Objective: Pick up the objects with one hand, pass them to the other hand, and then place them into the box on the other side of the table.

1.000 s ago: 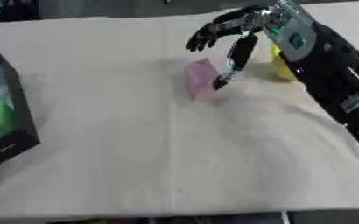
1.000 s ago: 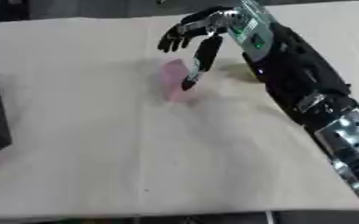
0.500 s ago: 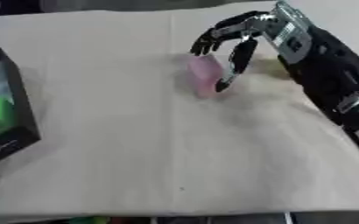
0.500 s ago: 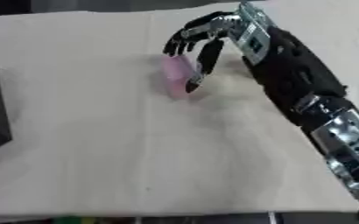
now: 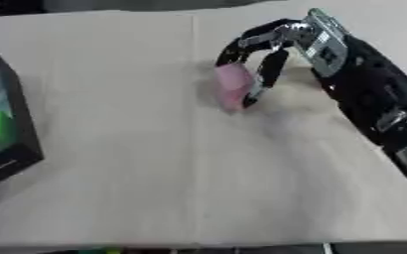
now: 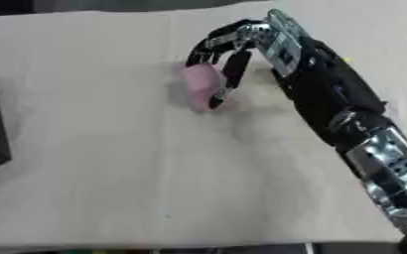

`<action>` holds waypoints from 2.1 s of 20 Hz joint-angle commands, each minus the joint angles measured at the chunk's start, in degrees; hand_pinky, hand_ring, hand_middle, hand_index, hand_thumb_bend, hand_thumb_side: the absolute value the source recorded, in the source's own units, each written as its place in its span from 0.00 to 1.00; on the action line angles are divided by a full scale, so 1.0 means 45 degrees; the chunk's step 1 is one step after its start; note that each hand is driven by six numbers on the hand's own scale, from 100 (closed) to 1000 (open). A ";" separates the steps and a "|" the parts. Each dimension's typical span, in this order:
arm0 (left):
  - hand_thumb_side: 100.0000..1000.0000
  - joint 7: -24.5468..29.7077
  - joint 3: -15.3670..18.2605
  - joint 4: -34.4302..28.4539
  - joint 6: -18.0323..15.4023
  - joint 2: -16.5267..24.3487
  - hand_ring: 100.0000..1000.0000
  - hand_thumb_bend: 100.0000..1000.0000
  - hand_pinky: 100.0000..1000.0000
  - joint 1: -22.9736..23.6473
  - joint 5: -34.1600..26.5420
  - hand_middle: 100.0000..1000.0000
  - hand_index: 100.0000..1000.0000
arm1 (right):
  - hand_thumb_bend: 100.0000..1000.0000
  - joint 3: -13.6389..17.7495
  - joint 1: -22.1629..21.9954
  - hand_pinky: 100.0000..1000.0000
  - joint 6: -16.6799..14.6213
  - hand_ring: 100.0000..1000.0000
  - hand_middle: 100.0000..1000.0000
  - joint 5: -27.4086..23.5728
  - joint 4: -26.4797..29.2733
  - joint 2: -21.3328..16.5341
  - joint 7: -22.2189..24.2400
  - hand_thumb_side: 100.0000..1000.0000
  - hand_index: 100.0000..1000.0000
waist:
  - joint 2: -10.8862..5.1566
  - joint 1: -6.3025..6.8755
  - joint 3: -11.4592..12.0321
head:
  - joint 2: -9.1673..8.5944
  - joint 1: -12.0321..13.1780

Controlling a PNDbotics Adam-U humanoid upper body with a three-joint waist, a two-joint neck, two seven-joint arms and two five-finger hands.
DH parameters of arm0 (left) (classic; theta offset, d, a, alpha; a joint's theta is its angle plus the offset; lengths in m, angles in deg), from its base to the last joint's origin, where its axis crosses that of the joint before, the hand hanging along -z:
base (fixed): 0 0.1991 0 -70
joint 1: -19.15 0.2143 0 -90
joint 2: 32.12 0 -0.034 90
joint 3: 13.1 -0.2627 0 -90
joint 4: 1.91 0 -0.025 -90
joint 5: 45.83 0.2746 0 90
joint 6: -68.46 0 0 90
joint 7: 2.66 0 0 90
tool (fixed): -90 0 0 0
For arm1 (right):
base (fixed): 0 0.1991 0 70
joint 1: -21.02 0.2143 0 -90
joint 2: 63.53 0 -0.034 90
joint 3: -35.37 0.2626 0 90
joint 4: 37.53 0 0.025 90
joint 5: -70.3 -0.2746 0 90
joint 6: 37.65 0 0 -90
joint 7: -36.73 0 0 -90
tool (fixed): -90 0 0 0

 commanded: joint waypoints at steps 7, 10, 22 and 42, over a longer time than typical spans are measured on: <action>0.52 -0.0043 0.0236 -0.0188 -0.0034 0.0263 0.66 0.47 0.83 -0.0172 -0.0067 0.64 0.75 | 0.50 0.0223 0.0199 0.86 0.0033 0.82 0.72 0.0130 0.0011 -0.0097 0.0224 0.07 0.79 | -0.0052 -0.0050 0.0093 | -0.0214 -0.0041; 0.52 -0.0054 0.0250 -0.0195 -0.0040 0.0253 0.66 0.47 0.83 -0.0169 -0.0074 0.64 0.75 | 0.45 0.0209 0.0195 0.85 0.0023 0.80 0.70 0.0217 -0.0024 -0.0090 0.0224 0.00 0.78 | -0.0047 -0.0050 0.0107 | -0.0240 -0.0050; 0.52 -0.0096 0.0297 -0.0210 -0.0053 0.0239 0.66 0.47 0.84 -0.0148 -0.0102 0.64 0.75 | 0.33 0.0539 0.0192 0.82 0.0189 0.72 0.53 -0.0130 -0.0121 -0.0066 0.0224 0.00 0.62 | -0.0026 -0.0034 0.0125 | -0.0254 -0.0115; 0.52 -0.0161 0.0395 -0.0185 -0.0052 0.0496 0.66 0.47 0.84 0.0075 -0.0069 0.65 0.75 | 0.35 0.1018 0.0140 0.79 0.2303 0.68 0.46 -0.2424 0.2461 -0.0747 -0.1207 0.00 0.49 | -0.0455 0.0114 -0.0287 | -0.0076 -0.0029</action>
